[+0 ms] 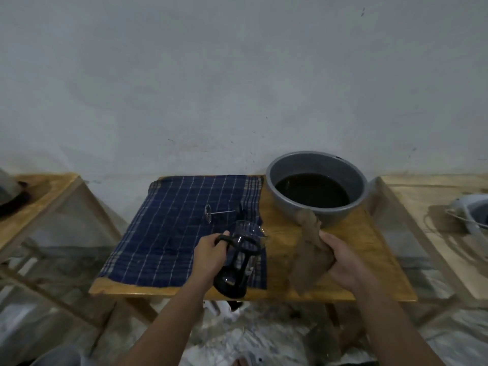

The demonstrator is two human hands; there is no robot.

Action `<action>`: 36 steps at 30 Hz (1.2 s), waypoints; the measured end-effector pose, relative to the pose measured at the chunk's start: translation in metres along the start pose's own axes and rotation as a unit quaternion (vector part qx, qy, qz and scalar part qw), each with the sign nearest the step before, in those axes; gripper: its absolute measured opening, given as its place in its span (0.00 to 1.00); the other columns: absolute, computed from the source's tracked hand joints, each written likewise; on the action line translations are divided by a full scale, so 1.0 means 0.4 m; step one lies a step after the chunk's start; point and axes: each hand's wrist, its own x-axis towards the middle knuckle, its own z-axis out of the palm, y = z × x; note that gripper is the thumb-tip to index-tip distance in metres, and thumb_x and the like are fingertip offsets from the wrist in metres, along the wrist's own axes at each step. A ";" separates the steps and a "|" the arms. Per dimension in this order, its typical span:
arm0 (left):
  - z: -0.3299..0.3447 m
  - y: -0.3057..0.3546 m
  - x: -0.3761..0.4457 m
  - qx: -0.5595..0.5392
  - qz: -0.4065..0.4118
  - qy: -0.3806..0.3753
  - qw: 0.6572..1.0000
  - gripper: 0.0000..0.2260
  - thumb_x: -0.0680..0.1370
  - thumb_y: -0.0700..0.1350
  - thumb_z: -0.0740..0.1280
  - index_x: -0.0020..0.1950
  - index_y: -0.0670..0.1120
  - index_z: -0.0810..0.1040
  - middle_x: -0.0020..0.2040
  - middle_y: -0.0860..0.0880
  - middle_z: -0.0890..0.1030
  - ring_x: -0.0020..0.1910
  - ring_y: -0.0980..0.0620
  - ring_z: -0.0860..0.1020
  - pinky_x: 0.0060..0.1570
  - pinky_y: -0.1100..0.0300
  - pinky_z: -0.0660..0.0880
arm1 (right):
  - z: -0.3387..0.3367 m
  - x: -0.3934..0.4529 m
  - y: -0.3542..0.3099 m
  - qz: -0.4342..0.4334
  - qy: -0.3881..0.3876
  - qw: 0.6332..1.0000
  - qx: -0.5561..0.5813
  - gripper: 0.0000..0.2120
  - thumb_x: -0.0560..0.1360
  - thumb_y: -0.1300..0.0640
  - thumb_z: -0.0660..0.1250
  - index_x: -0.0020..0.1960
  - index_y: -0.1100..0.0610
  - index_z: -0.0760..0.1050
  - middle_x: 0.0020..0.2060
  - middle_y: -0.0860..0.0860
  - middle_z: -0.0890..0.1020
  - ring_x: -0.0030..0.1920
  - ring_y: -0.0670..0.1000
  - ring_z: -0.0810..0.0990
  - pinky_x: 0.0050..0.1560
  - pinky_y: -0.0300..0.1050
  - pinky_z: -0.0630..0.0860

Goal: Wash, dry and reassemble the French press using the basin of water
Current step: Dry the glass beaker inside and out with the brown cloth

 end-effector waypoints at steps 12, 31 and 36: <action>0.073 0.111 -0.015 0.134 0.072 -0.031 0.988 0.06 0.79 0.42 0.62 0.44 0.43 0.73 0.46 0.40 0.81 0.46 0.40 0.79 0.47 0.46 0.78 | 0.199 -0.145 -0.001 -0.384 0.036 0.768 -0.511 0.08 0.76 0.49 0.66 0.45 0.49 0.67 0.37 0.45 0.76 0.37 0.41 0.74 0.35 0.35 0.66; 0.120 0.196 0.031 0.276 0.201 -0.107 0.934 0.18 0.79 0.39 0.62 0.30 0.50 0.67 0.31 0.53 0.74 0.30 0.57 0.73 0.32 0.63 0.71 | 0.183 -0.084 -0.069 -0.345 0.107 0.864 -0.352 0.09 0.76 0.48 0.66 0.40 0.51 0.78 0.36 0.49 0.82 0.40 0.46 0.81 0.45 0.50 0.80; 0.101 0.235 0.050 0.242 0.209 -0.097 0.943 0.16 0.79 0.42 0.63 0.30 0.50 0.69 0.32 0.53 0.76 0.32 0.55 0.74 0.33 0.61 0.70 | 0.222 -0.070 -0.103 -0.378 0.070 0.832 -0.399 0.13 0.76 0.48 0.65 0.38 0.55 0.77 0.33 0.50 0.80 0.36 0.47 0.79 0.41 0.48 0.80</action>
